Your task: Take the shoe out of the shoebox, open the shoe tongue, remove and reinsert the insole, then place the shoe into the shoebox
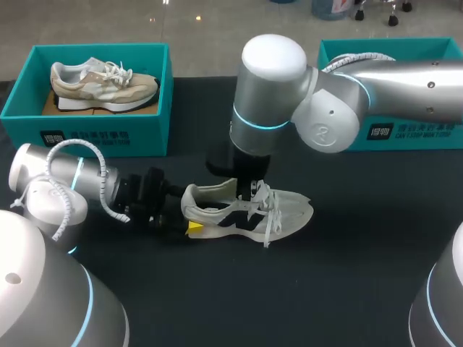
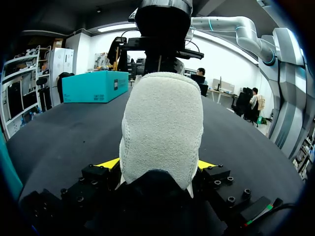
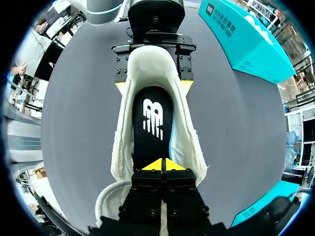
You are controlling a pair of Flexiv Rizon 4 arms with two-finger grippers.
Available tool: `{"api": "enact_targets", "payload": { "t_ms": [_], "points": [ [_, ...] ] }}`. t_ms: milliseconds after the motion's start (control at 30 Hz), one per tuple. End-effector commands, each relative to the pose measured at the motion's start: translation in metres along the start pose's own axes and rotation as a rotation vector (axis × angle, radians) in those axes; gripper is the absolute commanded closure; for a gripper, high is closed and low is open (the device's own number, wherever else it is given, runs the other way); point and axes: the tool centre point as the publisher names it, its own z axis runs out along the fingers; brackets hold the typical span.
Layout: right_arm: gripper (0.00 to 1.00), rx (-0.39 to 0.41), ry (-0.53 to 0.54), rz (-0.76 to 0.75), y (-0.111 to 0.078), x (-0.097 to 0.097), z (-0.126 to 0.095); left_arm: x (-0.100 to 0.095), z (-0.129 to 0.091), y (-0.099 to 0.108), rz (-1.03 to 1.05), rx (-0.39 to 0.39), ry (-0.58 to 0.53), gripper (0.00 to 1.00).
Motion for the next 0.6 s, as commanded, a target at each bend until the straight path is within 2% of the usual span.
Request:
{"api": "enact_targets", "payload": {
  "t_ms": [33, 267, 600],
  "points": [
    [1.00, -0.004, 0.005, 0.008, 0.008, 0.000, 0.012, -0.001, 0.000, 0.005, -0.001, -0.006, 0.001, 1.00],
    [1.00, 0.018, 0.002, 0.054, 0.019, 0.003, 0.025, -0.001, 0.000, 0.005, -0.001, -0.006, 0.001, 1.00],
    [1.00, 0.046, -0.034, 0.186, 0.013, 0.004, 0.031, -0.001, 0.000, 0.005, -0.001, -0.006, 0.001, 1.00]
  ]
}}
